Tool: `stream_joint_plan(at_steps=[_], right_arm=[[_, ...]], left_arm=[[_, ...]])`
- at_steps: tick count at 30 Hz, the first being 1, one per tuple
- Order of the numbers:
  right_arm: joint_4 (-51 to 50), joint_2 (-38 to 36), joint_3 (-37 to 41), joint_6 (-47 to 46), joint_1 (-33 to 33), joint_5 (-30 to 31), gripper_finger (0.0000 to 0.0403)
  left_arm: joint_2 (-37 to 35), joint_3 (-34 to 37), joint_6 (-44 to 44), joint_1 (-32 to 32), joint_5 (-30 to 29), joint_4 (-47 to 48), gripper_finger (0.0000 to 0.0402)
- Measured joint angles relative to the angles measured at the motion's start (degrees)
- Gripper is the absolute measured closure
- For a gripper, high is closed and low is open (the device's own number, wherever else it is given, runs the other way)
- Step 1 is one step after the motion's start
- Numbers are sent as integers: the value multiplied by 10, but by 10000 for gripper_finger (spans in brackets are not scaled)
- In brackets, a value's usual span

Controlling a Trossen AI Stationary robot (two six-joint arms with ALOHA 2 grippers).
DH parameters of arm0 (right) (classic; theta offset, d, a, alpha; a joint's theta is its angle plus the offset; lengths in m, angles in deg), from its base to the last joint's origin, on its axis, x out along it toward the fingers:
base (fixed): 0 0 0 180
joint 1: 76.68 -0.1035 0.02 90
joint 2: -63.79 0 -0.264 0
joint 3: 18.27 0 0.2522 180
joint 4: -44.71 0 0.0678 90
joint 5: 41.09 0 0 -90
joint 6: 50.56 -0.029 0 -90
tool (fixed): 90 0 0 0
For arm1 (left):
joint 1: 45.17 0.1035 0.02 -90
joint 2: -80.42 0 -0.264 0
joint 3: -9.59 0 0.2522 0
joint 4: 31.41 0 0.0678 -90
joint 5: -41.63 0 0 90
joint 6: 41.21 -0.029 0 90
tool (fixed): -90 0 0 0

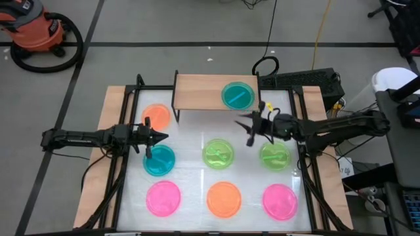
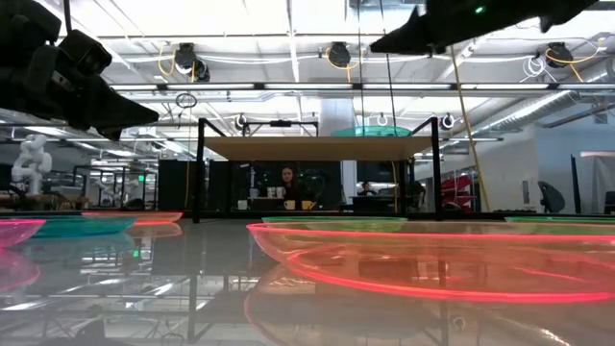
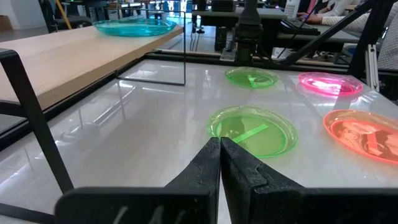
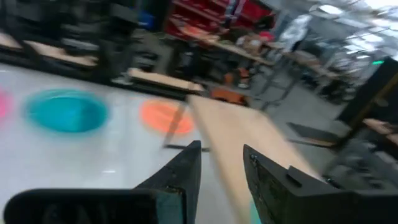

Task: Place and stack plates onto a shelf
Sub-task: Stack the blue plate on top of the blue plate on the shelf

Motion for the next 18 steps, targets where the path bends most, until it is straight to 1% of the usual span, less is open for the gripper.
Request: stream_joint_plan(at_steps=[3, 6, 12, 15, 18], right_arm=[[-51, -10, 0, -39, -35, -1, 308], [-69, -10, 0, -61, -64, -1, 309], [-66, -6, 0, -44, -96, 0, 309], [-60, -6, 0, -31, -103, 0, 309], [-51, -6, 0, -36, -106, 0, 309]], left_arm=[[0, 0, 0, 0, 0, 0, 382], [0, 0, 0, 0, 0, 0, 382], [0, 0, 0, 0, 0, 0, 382], [0, 0, 0, 0, 0, 0, 382], [0, 0, 0, 0, 0, 0, 382]])
